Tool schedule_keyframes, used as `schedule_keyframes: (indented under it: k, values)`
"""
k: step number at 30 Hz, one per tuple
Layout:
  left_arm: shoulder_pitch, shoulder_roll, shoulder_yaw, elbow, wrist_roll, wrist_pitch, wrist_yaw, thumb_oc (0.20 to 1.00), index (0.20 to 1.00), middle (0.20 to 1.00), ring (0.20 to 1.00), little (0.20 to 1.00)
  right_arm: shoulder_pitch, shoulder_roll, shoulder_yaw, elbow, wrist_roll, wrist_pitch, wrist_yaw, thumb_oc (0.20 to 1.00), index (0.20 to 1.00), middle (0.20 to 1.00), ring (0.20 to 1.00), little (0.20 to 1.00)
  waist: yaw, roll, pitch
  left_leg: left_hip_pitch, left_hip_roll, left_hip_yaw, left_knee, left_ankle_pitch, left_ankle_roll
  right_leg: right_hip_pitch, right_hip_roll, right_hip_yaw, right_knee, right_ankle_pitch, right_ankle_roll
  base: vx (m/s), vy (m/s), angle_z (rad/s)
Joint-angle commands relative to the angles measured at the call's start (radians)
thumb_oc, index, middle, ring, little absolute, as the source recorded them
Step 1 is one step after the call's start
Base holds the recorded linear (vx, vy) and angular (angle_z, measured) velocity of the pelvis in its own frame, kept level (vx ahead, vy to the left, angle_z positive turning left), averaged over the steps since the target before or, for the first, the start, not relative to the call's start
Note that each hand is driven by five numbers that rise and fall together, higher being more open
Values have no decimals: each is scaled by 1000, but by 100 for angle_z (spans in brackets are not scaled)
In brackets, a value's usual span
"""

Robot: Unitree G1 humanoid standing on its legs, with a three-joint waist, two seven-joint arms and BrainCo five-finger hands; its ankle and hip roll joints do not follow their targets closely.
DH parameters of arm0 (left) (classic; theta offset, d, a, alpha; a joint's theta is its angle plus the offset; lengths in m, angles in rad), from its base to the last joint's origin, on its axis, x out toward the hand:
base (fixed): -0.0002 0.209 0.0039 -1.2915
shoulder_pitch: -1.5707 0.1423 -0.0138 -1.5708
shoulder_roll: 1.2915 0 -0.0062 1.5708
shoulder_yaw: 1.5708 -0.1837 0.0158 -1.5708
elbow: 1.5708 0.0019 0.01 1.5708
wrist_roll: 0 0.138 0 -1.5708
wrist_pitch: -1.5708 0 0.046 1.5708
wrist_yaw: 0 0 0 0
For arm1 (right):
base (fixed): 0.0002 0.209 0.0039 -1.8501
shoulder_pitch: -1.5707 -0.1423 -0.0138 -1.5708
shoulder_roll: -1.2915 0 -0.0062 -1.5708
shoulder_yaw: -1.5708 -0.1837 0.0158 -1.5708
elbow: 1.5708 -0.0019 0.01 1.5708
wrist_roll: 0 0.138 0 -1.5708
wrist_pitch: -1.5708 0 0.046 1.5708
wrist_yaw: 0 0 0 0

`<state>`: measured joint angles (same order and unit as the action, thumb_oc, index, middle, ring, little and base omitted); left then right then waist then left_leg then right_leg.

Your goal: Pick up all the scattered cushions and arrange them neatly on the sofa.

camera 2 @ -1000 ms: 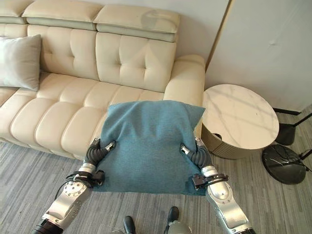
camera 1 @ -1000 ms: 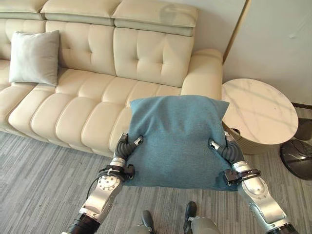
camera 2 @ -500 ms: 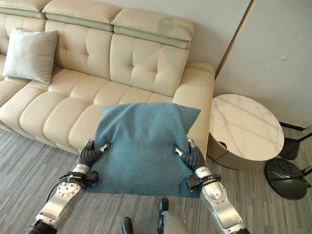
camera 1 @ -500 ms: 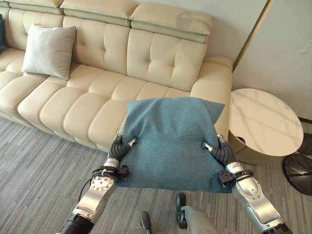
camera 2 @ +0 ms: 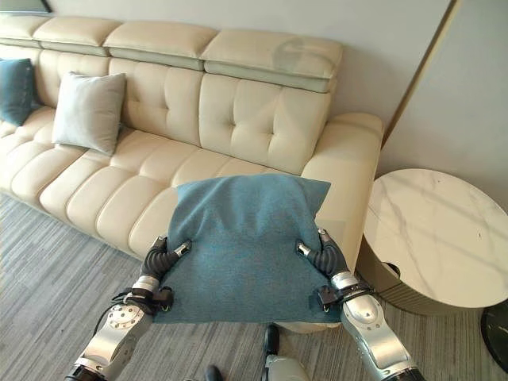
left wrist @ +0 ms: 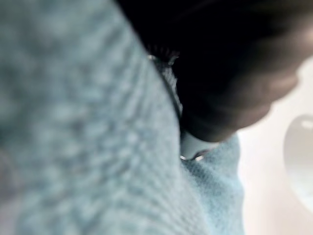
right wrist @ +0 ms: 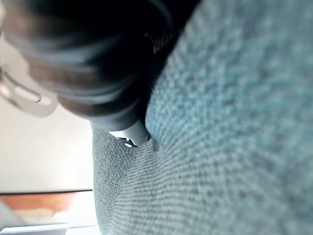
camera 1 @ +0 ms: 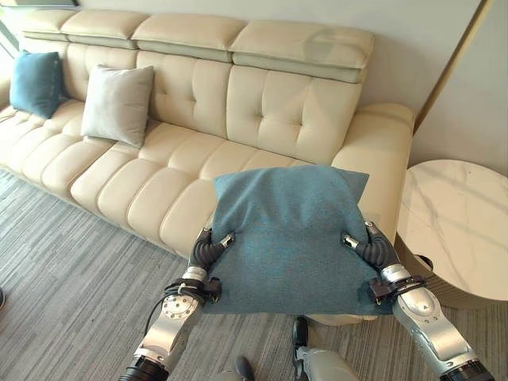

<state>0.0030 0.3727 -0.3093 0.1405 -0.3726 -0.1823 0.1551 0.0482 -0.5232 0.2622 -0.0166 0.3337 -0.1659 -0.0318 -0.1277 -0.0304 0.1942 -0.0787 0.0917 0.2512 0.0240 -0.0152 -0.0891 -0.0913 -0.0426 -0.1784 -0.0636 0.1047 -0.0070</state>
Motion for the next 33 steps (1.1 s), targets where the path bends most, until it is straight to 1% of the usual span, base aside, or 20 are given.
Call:
schedule_keyframes:
  k: [1,5,8,11,12,13,15,16,17,19,21,22,24,25,26,27,28,29,30,33]
  values:
    - [-46,-5,-40,-151,20,-92,-75,200,200,200,200,200,-55,74,72,-143,5,-103,71,200,200,200,200,200,14,-47,-79,-15,2,-16,101,-4,-6,51,-52,14,35,-112,120,181,93,-63]
    - [-49,-6,-39,-147,9,-93,-57,200,200,200,200,200,-48,72,69,-136,-6,-99,66,200,200,200,200,200,19,-35,-88,-28,59,-61,35,62,-25,80,-51,52,60,-153,117,243,170,-50]
    - [-68,-13,-47,-135,1,-97,-42,200,200,200,200,200,-45,71,56,-135,-12,-97,56,200,200,200,200,200,30,-22,-82,-75,73,-135,-2,115,-45,106,-62,90,104,-200,117,301,262,-19]
    - [-68,-19,-63,-123,11,-92,-51,200,200,200,200,200,-45,76,50,-124,-30,-95,60,200,200,200,200,200,26,-2,-91,-52,45,-177,-11,79,-27,119,-74,134,174,-239,129,344,338,-23]
    - [-78,-9,-66,-112,15,-87,-53,200,200,200,200,200,-58,88,52,-118,-32,-96,60,200,200,200,200,200,22,-9,-87,-51,12,-177,20,53,1,94,-89,172,242,-228,141,386,501,-37]
    - [-88,5,-58,-94,26,-91,-45,200,200,200,200,200,-88,101,69,-112,-32,-96,66,200,200,200,200,200,22,-13,-75,-35,-5,-137,28,29,38,22,-112,195,385,-157,164,357,490,-37]
    - [-85,16,-47,-92,26,-93,-39,200,200,200,200,200,-103,113,79,-105,-28,-97,64,200,200,200,200,200,30,-12,-71,-20,-11,-99,24,22,51,-20,-119,196,441,-134,172,195,283,-88]
    - [-70,24,-37,-86,35,-90,-46,200,200,200,200,200,-101,123,82,-110,-32,-95,74,200,200,200,200,200,22,-3,-65,27,-21,-58,2,13,65,-75,-112,162,504,-106,168,139,170,-134]
    - [-70,24,-37,-86,35,-90,-46,200,200,200,200,200,-100,123,82,-110,-32,-95,74,200,200,200,200,200,24,-3,-64,30,-22,-56,0,13,65,-75,-113,164,506,-108,169,234,241,-124]
    - [-50,29,-25,-95,38,-96,-59,200,200,200,200,200,-93,124,85,-118,-24,-90,88,200,200,200,200,200,14,-1,-71,70,-44,-36,-24,-2,73,-93,-94,124,453,-113,161,249,133,-30]
    - [-40,29,-17,-99,35,-98,-58,200,200,200,200,200,-101,125,88,-113,-2,-94,94,200,200,200,200,200,13,0,-79,106,-62,-8,-40,-25,76,-131,-82,19,348,-120,144,273,83,-57]
    - [-40,29,-17,-99,35,-98,-58,200,200,200,200,200,-101,124,88,-113,-1,-94,94,200,200,200,200,200,12,2,-79,108,-61,-10,-42,-26,76,-129,-80,16,345,-119,144,156,18,-97]
    - [-44,20,-14,-89,38,-101,-52,200,200,200,200,200,-101,123,94,-93,3,-94,101,200,200,200,200,200,3,1,-77,136,-69,0,-47,-47,75,-154,-71,-40,295,-113,144,186,-14,-57]
    - [-40,18,-12,-94,43,-103,-57,200,200,200,200,200,-93,117,86,-98,1,-94,97,200,200,200,200,200,1,1,-79,138,-69,1,-34,-58,74,-145,-78,-45,276,-115,153,250,-91,-6]
    - [-40,12,-20,-91,56,-91,-69,200,200,200,200,200,-67,113,75,-101,1,-95,100,200,200,200,200,200,-10,-15,-85,134,-80,-10,0,-74,70,-110,-44,8,236,-125,140,193,-92,10]
    - [-38,11,-21,-91,55,-91,-70,200,200,200,200,200,-64,114,74,-103,3,-94,102,200,200,200,200,200,-9,-17,-87,130,-81,-12,7,-73,70,-104,-42,15,224,-120,137,182,-114,14]
    - [-37,4,-19,-91,48,-101,-78,200,200,200,200,200,-59,106,66,-105,7,-101,102,200,200,200,200,200,-2,-23,-91,125,-84,-10,42,-68,56,-63,-42,15,182,-115,126,155,-134,40]
    - [-45,7,-25,-98,46,-104,-82,200,200,200,200,200,-53,89,56,-104,12,-108,89,200,200,200,200,200,6,-35,-93,92,-73,-24,162,-37,19,-15,-34,16,129,-104,112,148,-157,30]
    - [-52,2,-26,-94,41,-105,-76,200,200,200,200,200,-55,86,52,-110,22,-108,86,200,200,200,200,200,12,-45,-96,56,-69,-46,204,-18,7,-6,-37,21,102,-100,107,111,-133,26]
    - [-69,-6,-28,-91,39,-105,-62,200,200,200,200,200,-76,77,57,-108,16,-105,76,200,200,200,200,200,19,-51,-108,1,-65,-99,188,-52,7,14,-43,32,57,-100,112,64,6,-4]
